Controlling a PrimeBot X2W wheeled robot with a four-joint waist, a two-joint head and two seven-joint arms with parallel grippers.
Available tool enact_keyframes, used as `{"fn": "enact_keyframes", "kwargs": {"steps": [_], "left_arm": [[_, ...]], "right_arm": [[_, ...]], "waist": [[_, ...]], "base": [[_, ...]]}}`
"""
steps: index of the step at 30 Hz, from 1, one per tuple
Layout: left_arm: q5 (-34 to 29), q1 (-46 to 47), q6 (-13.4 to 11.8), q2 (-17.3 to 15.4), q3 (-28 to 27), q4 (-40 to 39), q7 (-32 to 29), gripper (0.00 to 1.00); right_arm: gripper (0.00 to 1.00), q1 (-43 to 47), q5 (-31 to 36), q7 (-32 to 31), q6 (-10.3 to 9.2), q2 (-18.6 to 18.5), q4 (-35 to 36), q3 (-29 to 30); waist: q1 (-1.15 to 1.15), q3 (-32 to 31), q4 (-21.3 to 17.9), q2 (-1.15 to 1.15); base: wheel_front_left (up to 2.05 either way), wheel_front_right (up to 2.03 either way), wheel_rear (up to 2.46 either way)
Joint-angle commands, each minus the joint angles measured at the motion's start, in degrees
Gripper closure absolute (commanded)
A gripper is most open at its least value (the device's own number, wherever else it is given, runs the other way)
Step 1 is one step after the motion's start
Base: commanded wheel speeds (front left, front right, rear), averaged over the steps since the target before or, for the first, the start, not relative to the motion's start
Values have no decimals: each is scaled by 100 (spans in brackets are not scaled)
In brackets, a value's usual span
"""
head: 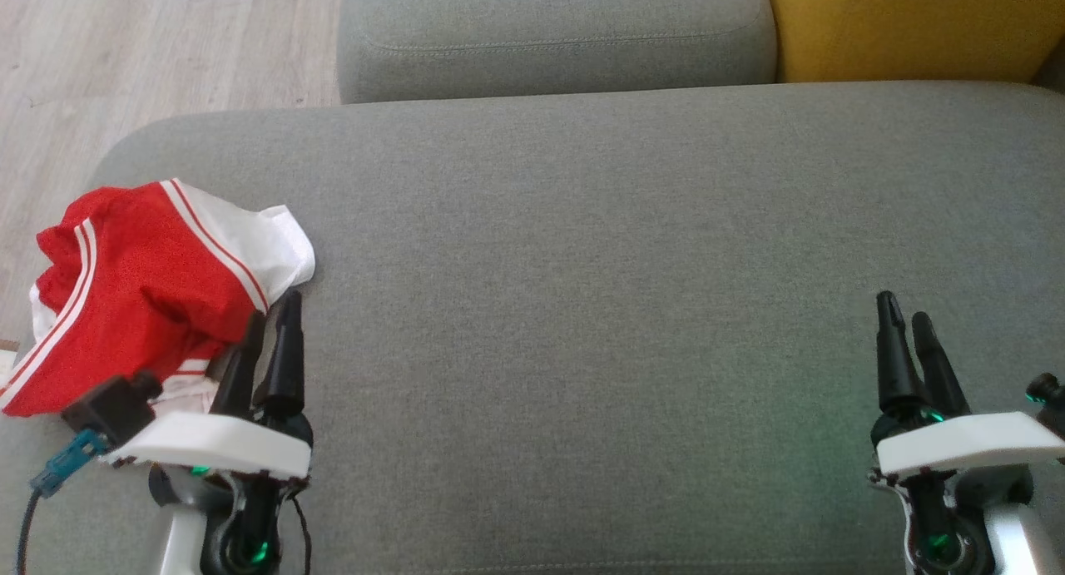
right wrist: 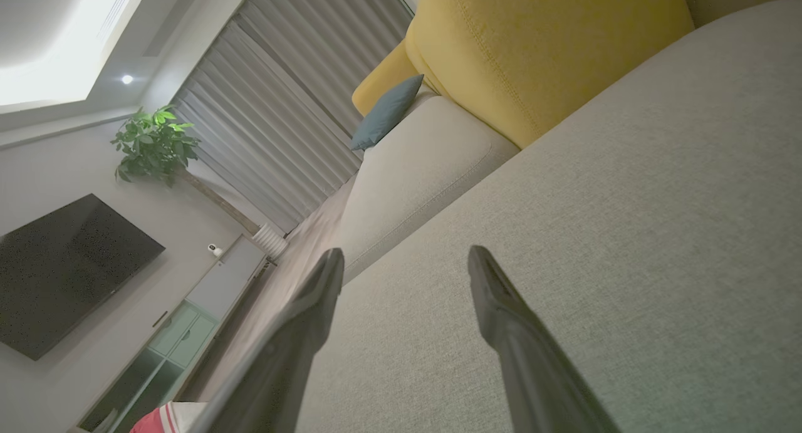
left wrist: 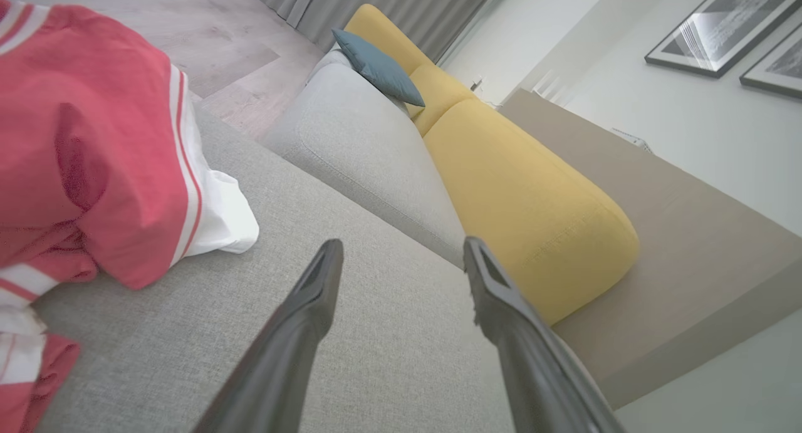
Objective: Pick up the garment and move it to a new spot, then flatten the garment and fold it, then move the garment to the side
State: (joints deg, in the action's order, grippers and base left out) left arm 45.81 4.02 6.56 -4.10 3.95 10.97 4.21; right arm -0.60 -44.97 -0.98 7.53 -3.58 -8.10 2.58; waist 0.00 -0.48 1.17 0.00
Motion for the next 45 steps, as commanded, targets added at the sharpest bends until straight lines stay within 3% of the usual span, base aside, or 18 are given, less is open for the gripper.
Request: {"fn": "enact_keyframes", "kwargs": {"steps": [1, 45], "left_arm": [[-200, 392, 6, -141, -38, -233, 86, 0], [-3072, 429, -229, -321, 313, 221, 808, 0]], "right_arm": [[0, -184, 199, 54, -2, -103, 260, -82], [0, 33, 3160, 347, -4, 26, 422, -324]], "waist": [[0, -2, -1, 0], [0, -40, -7, 0]], "base": [[0, 0, 0], [0, 0, 0]]}}
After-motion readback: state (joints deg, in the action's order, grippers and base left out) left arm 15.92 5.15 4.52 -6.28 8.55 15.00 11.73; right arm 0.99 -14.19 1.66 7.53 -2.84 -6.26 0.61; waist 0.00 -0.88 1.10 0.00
